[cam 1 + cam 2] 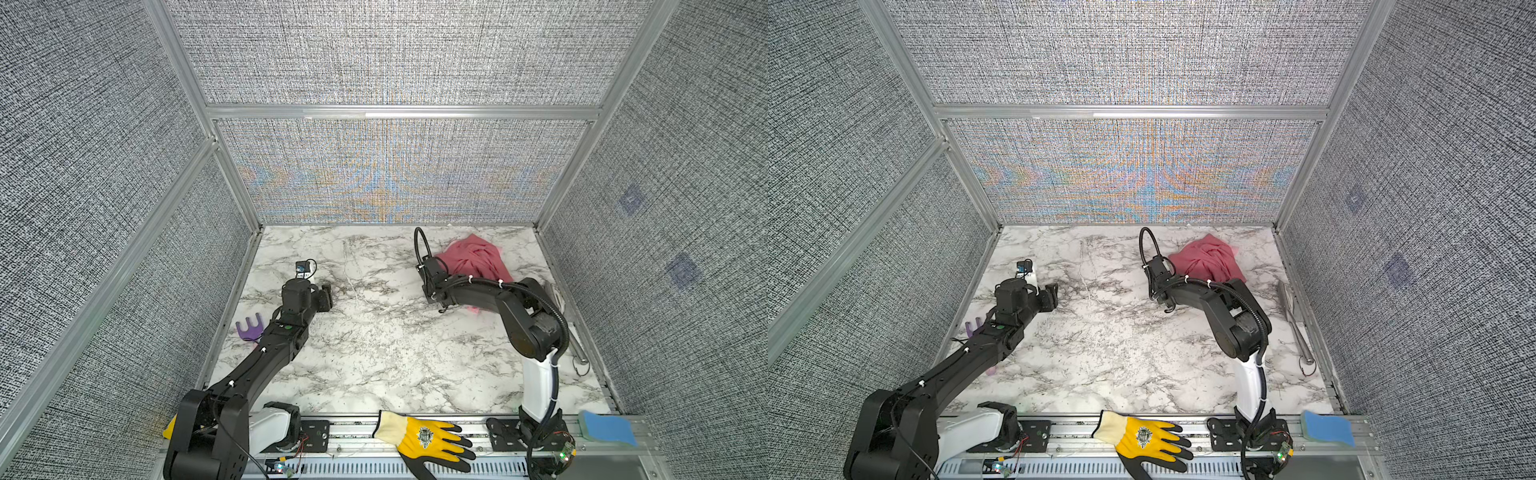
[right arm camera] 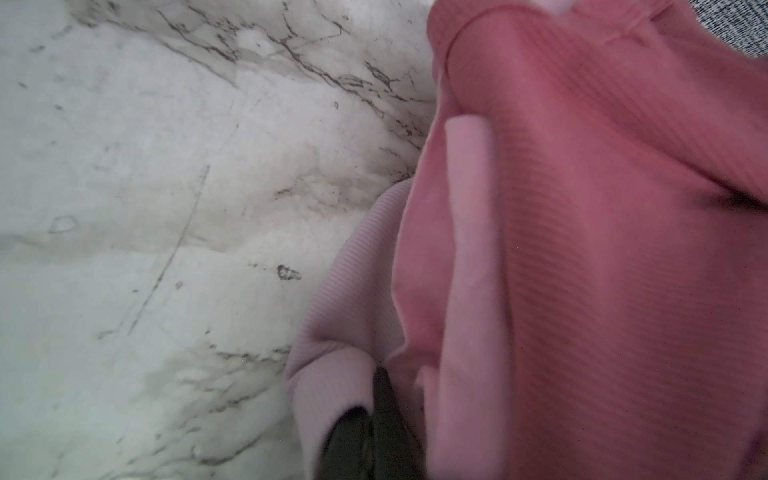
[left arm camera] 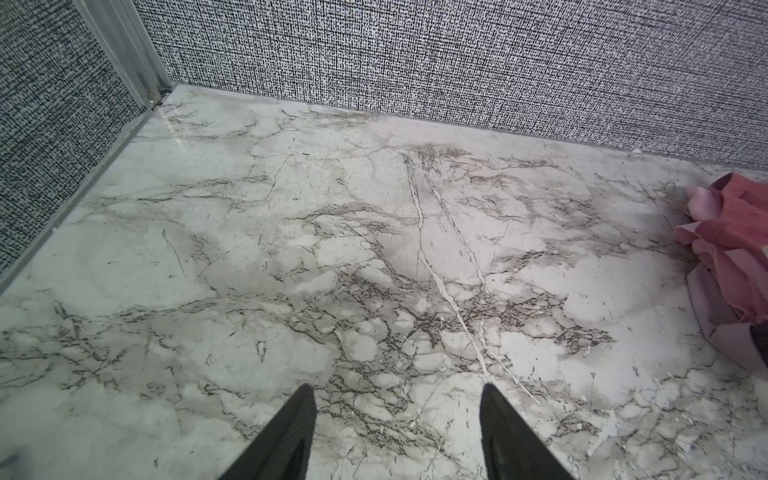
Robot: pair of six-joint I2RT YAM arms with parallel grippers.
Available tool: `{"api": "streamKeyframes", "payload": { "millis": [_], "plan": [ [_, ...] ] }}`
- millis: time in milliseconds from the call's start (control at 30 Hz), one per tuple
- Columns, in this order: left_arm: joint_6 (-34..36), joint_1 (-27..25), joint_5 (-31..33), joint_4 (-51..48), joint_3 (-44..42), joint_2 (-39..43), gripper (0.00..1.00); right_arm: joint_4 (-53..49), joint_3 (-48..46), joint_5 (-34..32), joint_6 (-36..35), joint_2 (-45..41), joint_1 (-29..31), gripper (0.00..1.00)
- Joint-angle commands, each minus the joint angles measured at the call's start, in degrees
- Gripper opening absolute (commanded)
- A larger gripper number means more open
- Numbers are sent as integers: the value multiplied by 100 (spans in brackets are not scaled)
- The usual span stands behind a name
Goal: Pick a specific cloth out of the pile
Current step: 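Grasp the light-pink cloth in the pile with the right gripper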
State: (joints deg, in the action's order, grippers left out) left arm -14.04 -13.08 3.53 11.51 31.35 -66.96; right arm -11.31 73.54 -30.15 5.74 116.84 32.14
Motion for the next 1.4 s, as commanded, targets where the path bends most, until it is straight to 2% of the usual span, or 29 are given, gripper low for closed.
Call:
{"api": "streamKeyframes", "payload": {
  "millis": [0, 333, 633, 900, 1367],
  "plan": [
    [-6, -6, 95, 103, 11, 54, 65, -1, 6, -89, 67, -89, -20, 0],
    [-11, -1, 134, -37, -7, 393, 65, 174, -666, 574, 348, -1746, -89, 0],
    [-109, -1, 139, -141, -24, 638, 65, 42, -876, 1540, 569, -2997, -620, 0],
    [-86, -4, 158, -166, 63, 735, 65, -11, -763, 2046, 639, -3706, -983, 0],
    [-93, -3, 53, -239, 222, 706, 65, -476, 50, 2505, 657, -4121, -1465, 0]
  ]
}}
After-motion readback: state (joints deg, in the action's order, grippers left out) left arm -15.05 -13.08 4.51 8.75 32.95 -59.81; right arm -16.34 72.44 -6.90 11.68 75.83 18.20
